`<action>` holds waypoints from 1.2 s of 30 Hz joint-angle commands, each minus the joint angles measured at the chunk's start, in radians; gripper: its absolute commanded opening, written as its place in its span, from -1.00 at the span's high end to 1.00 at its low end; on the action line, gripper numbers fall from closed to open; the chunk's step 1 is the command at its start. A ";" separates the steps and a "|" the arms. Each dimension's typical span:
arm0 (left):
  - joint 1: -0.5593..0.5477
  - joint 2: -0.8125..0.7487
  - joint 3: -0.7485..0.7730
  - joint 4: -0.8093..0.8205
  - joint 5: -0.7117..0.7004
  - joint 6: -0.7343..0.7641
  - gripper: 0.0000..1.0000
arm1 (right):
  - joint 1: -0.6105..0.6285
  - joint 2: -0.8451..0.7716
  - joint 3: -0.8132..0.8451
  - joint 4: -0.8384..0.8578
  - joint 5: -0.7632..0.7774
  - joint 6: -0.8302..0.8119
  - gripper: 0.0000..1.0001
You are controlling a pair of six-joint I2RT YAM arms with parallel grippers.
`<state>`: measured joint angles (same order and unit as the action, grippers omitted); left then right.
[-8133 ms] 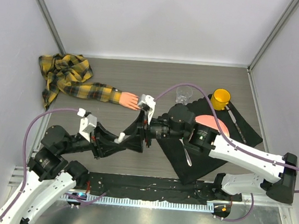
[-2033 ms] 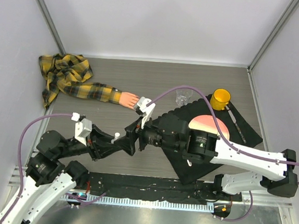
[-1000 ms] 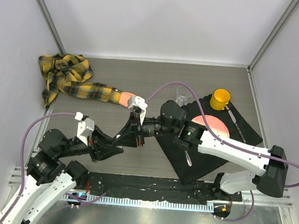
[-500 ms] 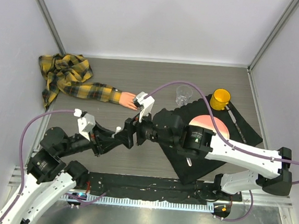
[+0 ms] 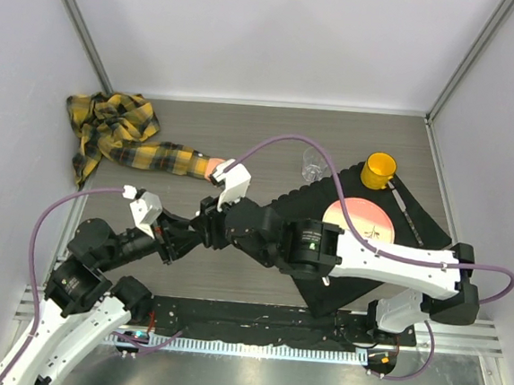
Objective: Paint the nails
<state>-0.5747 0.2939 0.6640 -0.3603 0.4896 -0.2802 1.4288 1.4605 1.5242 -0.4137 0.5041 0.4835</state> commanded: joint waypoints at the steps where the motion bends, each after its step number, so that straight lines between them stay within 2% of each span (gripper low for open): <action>1: -0.002 -0.007 0.036 0.029 0.006 0.010 1.00 | 0.010 -0.009 0.027 0.021 0.053 -0.008 0.40; 3: -0.002 -0.012 0.034 0.035 0.030 0.006 1.00 | 0.009 -0.015 0.011 0.039 0.048 -0.045 0.99; 4: -0.002 -0.013 0.031 0.047 0.049 0.001 1.00 | 0.009 -0.041 -0.027 0.058 0.033 -0.069 0.99; 6: -0.002 -0.022 0.017 0.073 0.137 -0.028 1.00 | -0.024 -0.080 -0.093 0.163 -0.173 -0.150 0.99; 7: -0.002 -0.025 0.011 0.113 0.171 -0.042 1.00 | -0.053 -0.109 -0.160 0.202 -0.302 -0.199 0.99; 8: -0.002 -0.030 0.005 0.135 0.211 -0.054 1.00 | -0.147 -0.124 -0.201 0.311 -0.684 -0.201 0.99; 9: -0.002 -0.041 -0.004 0.159 0.303 -0.074 1.00 | -0.189 -0.135 -0.304 0.401 -0.898 -0.192 0.99; 11: -0.004 -0.051 -0.018 0.236 0.381 -0.129 1.00 | -0.232 -0.131 -0.390 0.671 -1.224 -0.126 0.99; 12: -0.002 -0.061 -0.029 0.263 0.423 -0.149 1.00 | -0.235 -0.118 -0.394 0.673 -1.290 -0.128 0.99; 14: -0.002 -0.068 -0.030 0.281 0.420 -0.165 1.00 | -0.234 -0.066 -0.343 0.510 -1.268 -0.213 0.99; 18: -0.002 -0.070 -0.020 0.227 0.371 -0.128 1.00 | -0.237 -0.074 -0.317 0.466 -1.100 -0.235 0.98; 19: -0.002 -0.064 -0.017 0.218 0.351 -0.116 1.00 | -0.240 -0.077 -0.305 0.431 -1.077 -0.232 0.90; 22: -0.002 -0.056 -0.009 0.186 0.307 -0.096 1.00 | -0.242 -0.086 -0.248 0.322 -0.991 -0.232 0.39; 27: -0.002 -0.055 0.002 0.127 0.189 -0.048 1.00 | -0.242 -0.136 -0.205 0.227 -0.787 -0.111 0.03; 28: -0.002 -0.053 0.003 0.120 0.175 -0.044 1.00 | -0.235 -0.146 -0.211 0.233 -0.744 -0.086 -0.14; 31: -0.002 -0.044 0.014 0.087 0.115 -0.020 1.00 | -0.219 -0.173 -0.213 0.222 -0.659 -0.040 -0.29; 36: -0.002 -0.035 0.025 0.057 0.047 0.001 1.00 | -0.156 -0.160 -0.145 0.155 -0.443 -0.066 -0.32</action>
<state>-0.5747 0.2451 0.6399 -0.3202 0.6167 -0.3134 1.2240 1.3239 1.2968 -0.1986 -0.1505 0.4053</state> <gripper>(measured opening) 0.294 0.661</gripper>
